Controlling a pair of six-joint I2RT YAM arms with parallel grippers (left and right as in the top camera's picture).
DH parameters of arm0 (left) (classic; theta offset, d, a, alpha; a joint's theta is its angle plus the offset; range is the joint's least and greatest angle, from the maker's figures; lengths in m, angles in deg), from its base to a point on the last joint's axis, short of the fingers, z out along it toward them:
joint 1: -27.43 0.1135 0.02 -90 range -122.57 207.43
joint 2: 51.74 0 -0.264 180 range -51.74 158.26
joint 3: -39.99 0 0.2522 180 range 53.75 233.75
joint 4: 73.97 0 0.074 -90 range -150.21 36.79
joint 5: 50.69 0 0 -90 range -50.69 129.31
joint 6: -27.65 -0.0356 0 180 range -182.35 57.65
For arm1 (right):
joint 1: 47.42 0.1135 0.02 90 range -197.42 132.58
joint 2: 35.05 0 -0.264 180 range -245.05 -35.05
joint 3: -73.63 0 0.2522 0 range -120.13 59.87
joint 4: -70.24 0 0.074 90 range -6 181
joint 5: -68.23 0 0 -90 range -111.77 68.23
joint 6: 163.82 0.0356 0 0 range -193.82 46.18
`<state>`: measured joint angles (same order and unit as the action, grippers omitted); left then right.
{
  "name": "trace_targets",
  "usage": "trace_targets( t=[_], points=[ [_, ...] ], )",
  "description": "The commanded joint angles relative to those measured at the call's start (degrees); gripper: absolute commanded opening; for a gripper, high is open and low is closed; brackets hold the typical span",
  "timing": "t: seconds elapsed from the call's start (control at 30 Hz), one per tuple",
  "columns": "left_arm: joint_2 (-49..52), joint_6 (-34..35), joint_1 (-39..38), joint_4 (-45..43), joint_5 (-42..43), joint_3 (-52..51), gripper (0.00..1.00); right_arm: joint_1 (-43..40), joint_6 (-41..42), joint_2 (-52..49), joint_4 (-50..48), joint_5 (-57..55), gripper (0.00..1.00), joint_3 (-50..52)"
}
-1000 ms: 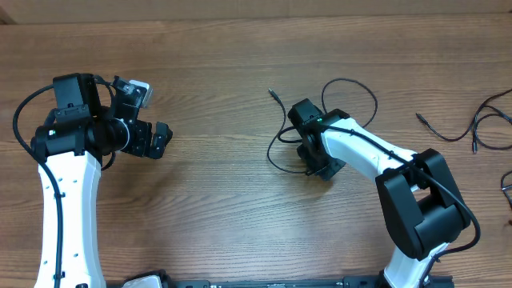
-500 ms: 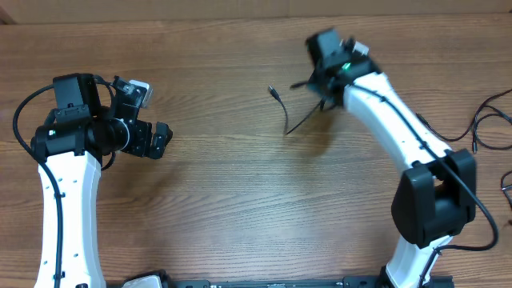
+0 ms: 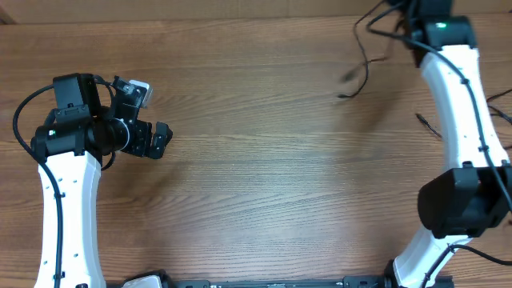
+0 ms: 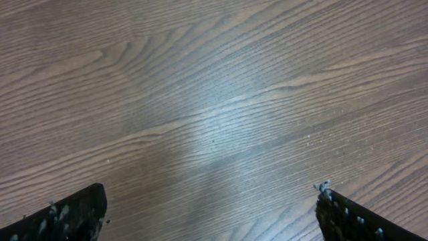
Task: Untangle cables
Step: 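Drag the cable to the far right with the right gripper and release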
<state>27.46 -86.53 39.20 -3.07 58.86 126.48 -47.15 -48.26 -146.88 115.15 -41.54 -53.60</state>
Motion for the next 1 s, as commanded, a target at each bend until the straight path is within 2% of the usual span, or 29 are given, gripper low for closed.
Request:
trace_targets(
  t=[0.0,0.17,0.4,0.97],
  points=[
    [0.26,-0.68,0.20,-0.20,0.85,0.15,1.00,-3.82,-5.20,0.81,-4.96,-0.79,0.04,-1.49],
    [0.26,-0.68,0.20,-0.22,0.85,0.15,1.00,-7.89,-14.14,0.83,-16.02,-0.76,0.04,-1.49],
    [0.26,-0.68,0.22,-0.20,0.85,0.15,1.00,-10.08,-18.64,0.81,-21.66,-0.76,0.04,-1.46],
    [0.26,-0.68,0.20,-0.22,0.85,0.15,1.00,-15.82,-18.36,-5.64,-9.38,-0.76,0.04,-1.25]
  ],
)
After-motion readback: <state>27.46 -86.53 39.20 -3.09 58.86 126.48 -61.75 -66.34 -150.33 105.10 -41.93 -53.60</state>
